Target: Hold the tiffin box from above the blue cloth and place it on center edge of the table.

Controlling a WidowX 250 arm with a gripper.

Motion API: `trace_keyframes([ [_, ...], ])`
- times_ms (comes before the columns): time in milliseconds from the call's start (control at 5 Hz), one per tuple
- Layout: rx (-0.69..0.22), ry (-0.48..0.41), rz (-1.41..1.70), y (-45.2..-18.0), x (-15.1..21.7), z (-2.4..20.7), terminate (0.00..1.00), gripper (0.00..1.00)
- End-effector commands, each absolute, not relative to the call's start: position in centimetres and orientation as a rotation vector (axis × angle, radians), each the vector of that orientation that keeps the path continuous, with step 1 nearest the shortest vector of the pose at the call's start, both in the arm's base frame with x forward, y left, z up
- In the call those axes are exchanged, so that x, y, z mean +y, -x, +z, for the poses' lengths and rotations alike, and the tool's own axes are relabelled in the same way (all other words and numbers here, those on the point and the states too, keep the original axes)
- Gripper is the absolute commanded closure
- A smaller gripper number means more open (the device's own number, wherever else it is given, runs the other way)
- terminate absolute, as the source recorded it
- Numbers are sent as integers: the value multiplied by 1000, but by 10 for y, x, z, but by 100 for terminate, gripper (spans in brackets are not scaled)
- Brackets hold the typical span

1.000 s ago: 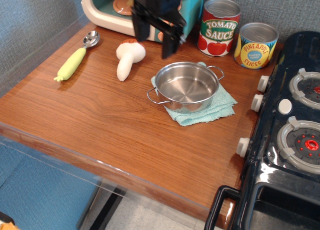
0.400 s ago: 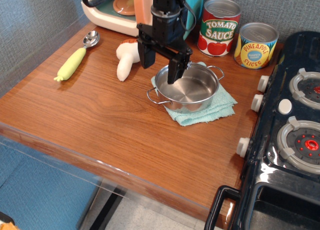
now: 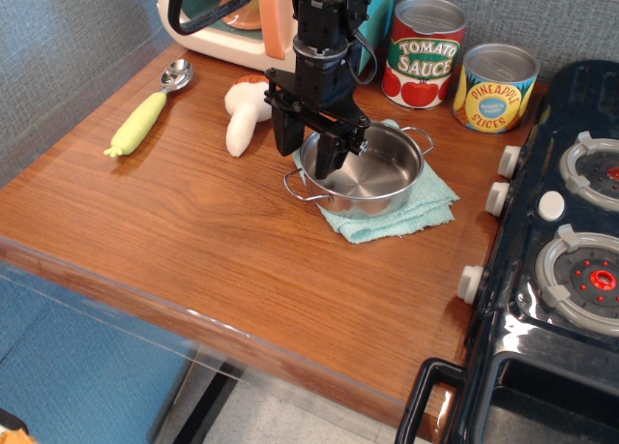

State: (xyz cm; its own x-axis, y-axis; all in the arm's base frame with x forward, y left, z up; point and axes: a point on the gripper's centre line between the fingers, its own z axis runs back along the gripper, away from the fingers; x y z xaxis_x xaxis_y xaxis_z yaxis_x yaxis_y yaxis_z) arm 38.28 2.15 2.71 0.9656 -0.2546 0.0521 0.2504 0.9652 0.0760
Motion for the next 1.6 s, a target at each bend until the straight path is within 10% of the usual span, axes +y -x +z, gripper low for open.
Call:
trace_keyframes([
  [0, -112, -74, -258, -383, 19, 49, 0, 100],
  [600, -237, -93, -216, -343, 34, 112, 0, 100],
  [1400, -11, -174, -159, -284, 93, 47, 0, 100],
])
